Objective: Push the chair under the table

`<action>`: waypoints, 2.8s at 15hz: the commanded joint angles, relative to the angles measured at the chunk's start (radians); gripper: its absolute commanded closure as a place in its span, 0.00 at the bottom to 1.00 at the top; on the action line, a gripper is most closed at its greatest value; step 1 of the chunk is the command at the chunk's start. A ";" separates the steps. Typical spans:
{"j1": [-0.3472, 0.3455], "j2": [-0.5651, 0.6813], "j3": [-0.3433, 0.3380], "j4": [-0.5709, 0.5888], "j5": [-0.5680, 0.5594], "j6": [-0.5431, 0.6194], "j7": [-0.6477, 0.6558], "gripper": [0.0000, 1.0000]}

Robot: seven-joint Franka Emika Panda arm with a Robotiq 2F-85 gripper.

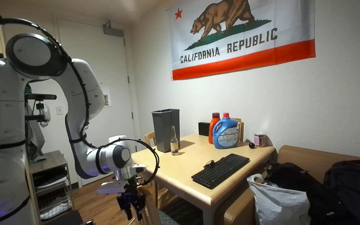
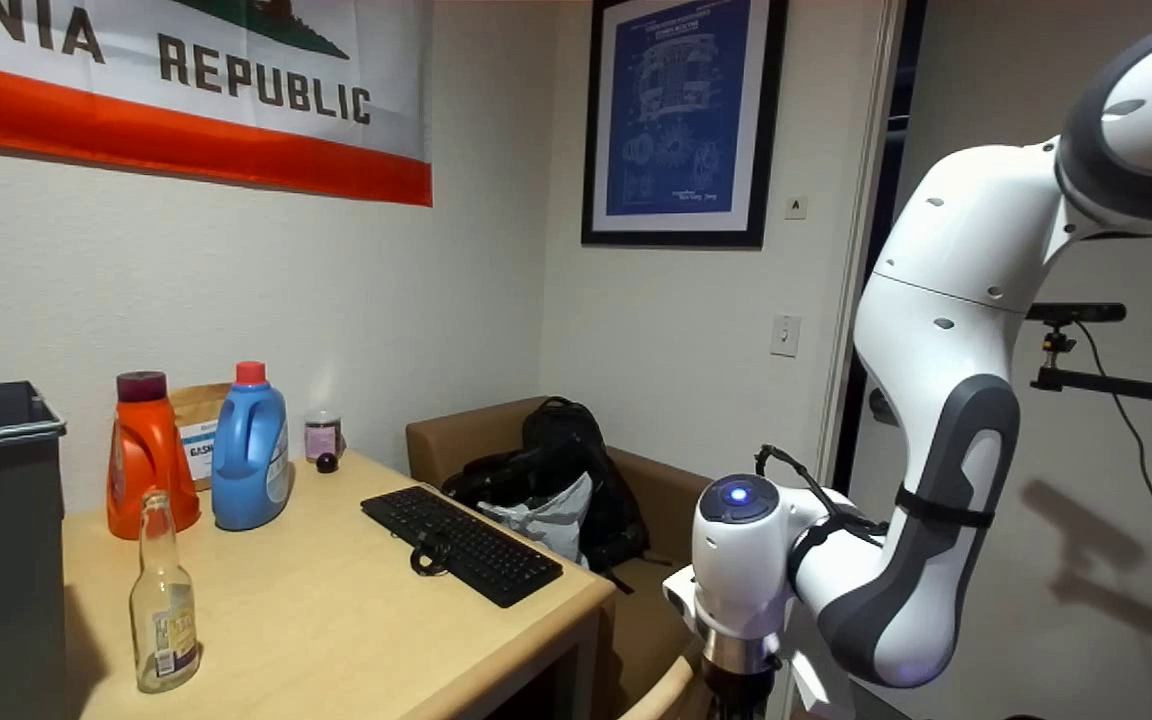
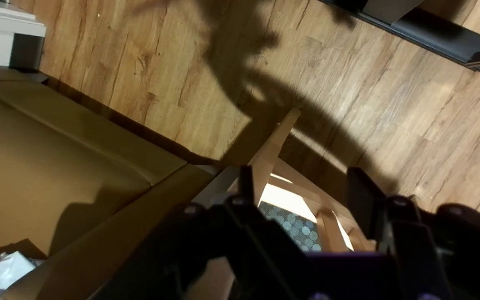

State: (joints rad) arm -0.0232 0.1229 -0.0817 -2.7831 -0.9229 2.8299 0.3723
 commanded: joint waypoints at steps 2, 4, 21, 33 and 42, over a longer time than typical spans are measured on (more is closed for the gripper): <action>-0.017 0.015 -0.035 0.001 -0.146 0.066 0.105 0.80; -0.019 0.014 -0.045 0.001 -0.205 0.075 0.151 0.95; 0.034 0.038 -0.011 0.048 -0.165 0.018 0.207 1.00; 0.036 0.102 0.072 0.134 0.135 -0.083 0.099 1.00; 0.089 0.091 0.083 0.215 0.289 -0.235 0.033 1.00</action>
State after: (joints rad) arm 0.0325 0.1850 0.0184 -2.6568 -0.6658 2.6379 0.4510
